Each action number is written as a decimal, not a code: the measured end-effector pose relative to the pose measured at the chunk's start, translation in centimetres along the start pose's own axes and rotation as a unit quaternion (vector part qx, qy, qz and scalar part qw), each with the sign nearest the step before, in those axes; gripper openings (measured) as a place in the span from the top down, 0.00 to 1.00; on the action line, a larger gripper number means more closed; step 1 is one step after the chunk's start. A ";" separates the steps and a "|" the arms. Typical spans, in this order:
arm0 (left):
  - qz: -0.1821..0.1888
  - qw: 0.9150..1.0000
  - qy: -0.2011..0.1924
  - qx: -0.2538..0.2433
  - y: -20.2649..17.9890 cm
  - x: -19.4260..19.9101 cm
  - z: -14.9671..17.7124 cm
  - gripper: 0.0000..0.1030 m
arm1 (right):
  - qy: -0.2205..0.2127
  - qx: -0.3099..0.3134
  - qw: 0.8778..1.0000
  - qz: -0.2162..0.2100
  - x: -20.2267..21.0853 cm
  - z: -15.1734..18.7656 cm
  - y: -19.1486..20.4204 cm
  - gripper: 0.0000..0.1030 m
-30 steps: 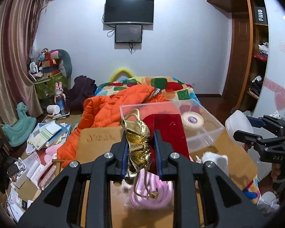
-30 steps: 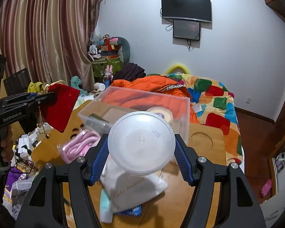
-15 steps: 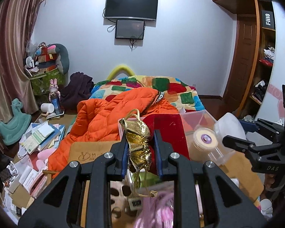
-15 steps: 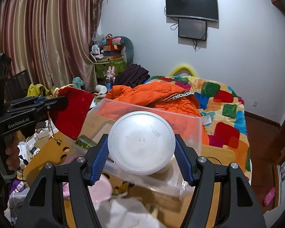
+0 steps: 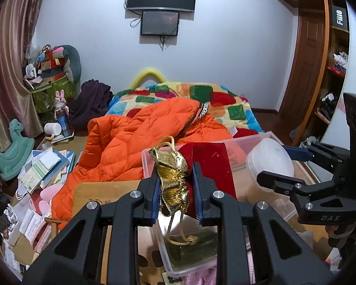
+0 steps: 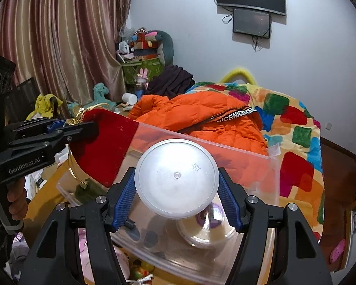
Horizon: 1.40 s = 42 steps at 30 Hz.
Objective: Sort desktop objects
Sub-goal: 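Carry the gold ribbon with the left tool while the right tool carries the white container to the box, then open the right tool to drop the white container in the box while the left tool releases the gold ribbon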
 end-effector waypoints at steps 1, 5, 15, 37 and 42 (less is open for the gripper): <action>0.001 1.000 0.002 -0.001 -0.1 -0.2 0.0 0.78 | 0.004 0.002 1.000 0.000 -0.3 0.0 0.0 0.39; 0.002 1.000 0.013 -0.006 -0.2 -1.3 0.3 0.78 | 0.019 0.013 1.000 -0.003 -1.6 0.1 0.4 0.39; 0.001 0.999 0.036 -0.017 -0.7 -3.1 1.6 0.78 | 0.055 0.074 0.996 0.005 -3.4 0.8 2.5 0.41; 0.009 1.000 0.025 -0.017 -0.8 -1.9 1.3 0.56 | 0.048 0.100 0.993 0.040 -2.6 1.0 3.5 0.35; 0.008 1.000 0.008 -0.023 -1.1 -0.5 0.8 0.50 | 0.035 0.095 0.993 0.053 -1.3 0.7 3.3 0.27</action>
Point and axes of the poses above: each gripper's, at about its wrist camera, not at the fingertips, and x roughly against the way its jaws point, y to its left, z to its underside, the point moved 4 cm from there along -x, roughly the way its jaws point, and after that the axes turned 10 degrees about -z, right-handed, at the moved point
